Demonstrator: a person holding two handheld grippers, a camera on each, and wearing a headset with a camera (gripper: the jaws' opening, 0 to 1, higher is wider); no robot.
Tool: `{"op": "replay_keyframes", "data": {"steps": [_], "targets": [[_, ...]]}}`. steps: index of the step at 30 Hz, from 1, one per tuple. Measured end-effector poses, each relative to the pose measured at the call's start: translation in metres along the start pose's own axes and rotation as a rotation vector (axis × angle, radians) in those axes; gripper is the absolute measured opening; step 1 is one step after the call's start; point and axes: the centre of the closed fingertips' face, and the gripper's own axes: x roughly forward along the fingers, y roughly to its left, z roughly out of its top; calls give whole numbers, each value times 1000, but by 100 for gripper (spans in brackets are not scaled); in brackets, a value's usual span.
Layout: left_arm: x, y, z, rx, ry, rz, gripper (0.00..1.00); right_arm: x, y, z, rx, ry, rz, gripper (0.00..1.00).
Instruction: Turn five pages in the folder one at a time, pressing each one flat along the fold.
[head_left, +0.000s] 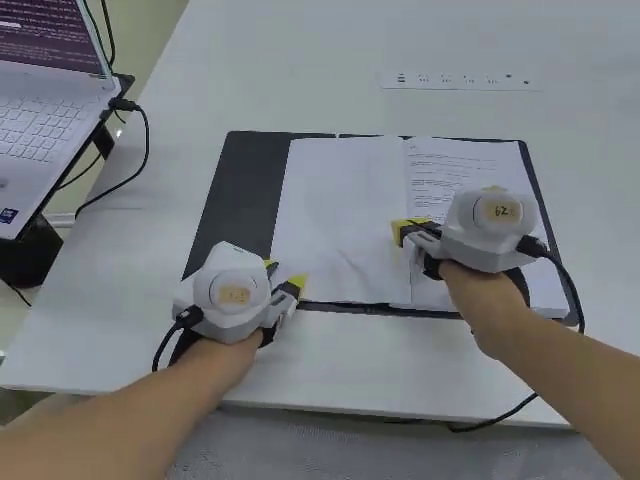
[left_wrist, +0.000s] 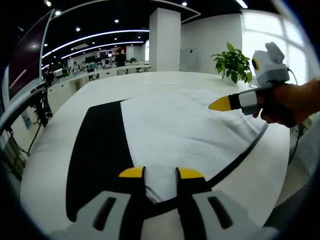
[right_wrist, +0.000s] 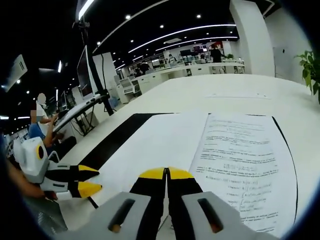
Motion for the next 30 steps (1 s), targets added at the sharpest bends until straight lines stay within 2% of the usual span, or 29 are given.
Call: {"op": "replay_keyframes", "data": {"steps": [3, 9, 22, 30], "targets": [[0, 0, 0, -6, -2, 1, 23, 12, -11, 3, 23, -4, -13, 0], [2, 1, -1, -12, -8, 8, 22, 30, -24, 11, 44, -14, -40, 0], [5, 2, 0, -6, -18, 9, 22, 44, -32, 27, 74, -51, -57, 0], [3, 0, 0, -4, -21, 8, 22, 57, -46, 38, 98, -70, -73, 0]]}}
